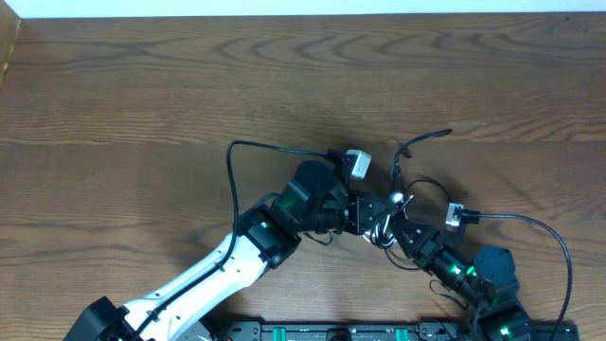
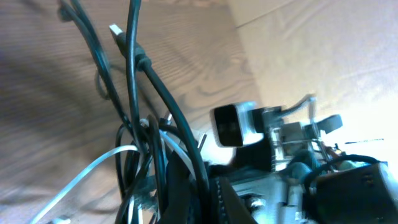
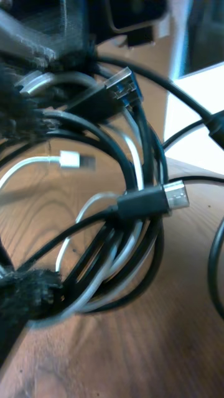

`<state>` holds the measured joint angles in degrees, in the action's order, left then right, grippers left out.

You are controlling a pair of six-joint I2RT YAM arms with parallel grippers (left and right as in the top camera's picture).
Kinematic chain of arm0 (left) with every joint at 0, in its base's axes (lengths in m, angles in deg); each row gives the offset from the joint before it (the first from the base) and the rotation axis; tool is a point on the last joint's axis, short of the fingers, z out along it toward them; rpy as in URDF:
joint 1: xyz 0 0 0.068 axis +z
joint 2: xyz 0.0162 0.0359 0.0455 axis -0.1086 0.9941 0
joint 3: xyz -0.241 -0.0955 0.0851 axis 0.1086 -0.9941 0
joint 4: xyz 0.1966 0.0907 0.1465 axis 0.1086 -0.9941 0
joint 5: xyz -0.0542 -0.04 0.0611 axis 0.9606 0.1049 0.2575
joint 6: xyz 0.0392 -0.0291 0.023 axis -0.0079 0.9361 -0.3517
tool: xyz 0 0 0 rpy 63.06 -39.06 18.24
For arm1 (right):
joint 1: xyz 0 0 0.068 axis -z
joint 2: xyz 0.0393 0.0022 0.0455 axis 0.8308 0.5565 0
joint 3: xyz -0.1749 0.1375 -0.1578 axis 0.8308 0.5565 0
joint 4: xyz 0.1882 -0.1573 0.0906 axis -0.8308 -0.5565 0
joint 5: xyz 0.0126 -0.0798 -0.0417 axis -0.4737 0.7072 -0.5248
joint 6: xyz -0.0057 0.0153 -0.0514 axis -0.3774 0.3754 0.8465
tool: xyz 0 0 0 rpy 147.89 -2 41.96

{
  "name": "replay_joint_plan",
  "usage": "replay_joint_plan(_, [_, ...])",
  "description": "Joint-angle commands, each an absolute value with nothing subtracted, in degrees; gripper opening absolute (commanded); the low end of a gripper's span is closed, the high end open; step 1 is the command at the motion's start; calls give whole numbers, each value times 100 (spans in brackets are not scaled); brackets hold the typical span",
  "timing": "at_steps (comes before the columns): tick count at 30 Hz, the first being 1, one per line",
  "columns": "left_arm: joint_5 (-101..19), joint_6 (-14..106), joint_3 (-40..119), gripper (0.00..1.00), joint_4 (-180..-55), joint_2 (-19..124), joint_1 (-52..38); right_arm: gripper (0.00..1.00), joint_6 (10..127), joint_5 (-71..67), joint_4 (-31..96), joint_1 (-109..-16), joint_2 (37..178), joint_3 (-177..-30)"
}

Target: Untangle cables

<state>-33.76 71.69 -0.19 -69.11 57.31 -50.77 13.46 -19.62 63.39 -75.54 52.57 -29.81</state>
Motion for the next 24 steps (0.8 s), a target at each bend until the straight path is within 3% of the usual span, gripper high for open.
replay_joint_plan(1, [-2810, 7300, -2, 8, -6535, 5677, -5083, 39, 1282, -1269, 6321, -7847, 5259, -2974])
replay_joint_plan(5, [-2506, 7296, -2, 8, -6240, 5677, -5083, 19, 1337, -1086, 6282, -7928, 5292, -2974])
replay_joint_plan(11, [-2126, 7252, -2, 8, -6153, 5672, -4950, 4, 1608, -1016, 6276, -7928, 5545, -2974])
replay_joint_plan(24, [-698, 7252, -2, 8, -6122, 5672, -3273, 1, 1606, -760, 6286, -7928, 6763, -2974])
